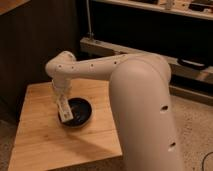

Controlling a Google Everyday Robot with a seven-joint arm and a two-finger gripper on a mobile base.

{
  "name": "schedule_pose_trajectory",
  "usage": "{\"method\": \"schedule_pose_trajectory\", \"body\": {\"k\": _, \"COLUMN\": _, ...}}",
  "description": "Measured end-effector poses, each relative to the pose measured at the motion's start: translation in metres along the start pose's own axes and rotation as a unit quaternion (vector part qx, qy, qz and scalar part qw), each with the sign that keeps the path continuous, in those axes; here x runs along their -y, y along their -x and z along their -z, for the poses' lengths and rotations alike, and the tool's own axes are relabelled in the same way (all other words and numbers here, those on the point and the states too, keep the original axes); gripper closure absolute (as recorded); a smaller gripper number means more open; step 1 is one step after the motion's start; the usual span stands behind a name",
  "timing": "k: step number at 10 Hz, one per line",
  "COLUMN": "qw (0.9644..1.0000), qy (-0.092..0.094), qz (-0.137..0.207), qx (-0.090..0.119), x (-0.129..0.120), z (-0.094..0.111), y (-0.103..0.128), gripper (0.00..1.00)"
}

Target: Place the bottle in the ceramic bowl

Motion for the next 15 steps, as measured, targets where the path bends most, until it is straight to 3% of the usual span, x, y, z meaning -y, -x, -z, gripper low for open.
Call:
{"method": "schedule_pose_trajectory", "body": {"k": 2, "qw": 0.9998, "qy": 0.013, "qz": 0.001, "qx": 0.012, "x": 0.022, "z": 0.004, "y": 0.011, "gripper": 0.96}}
{"method": "schedule_pose_trajectory", "body": {"k": 4, "qw": 0.9998, "qy": 0.021, "qz": 0.001, "qx": 0.001, "x": 0.035, "z": -0.002, "y": 0.015, "gripper": 0.77}}
{"method": "schedule_pose_trajectory", "body": {"k": 7, "qw": 0.9995, "qy": 0.026, "qz": 0.004, "qx": -0.015, "x": 0.034, "z": -0.014, "y": 0.008, "gripper": 0.45}}
{"method": "schedule_pose_trajectory", "body": {"k": 8, "qw": 0.9995, "qy": 0.026, "qz": 0.003, "qx": -0.015, "x": 0.035, "z": -0.014, "y": 0.007, "gripper": 0.40}}
{"method": "schedule_pose_trajectory", "body": {"k": 15, "qw": 0.9995, "qy": 0.027, "qz": 0.004, "qx": -0.014, "x": 0.034, "z": -0.014, "y": 0.008, "gripper": 0.38}}
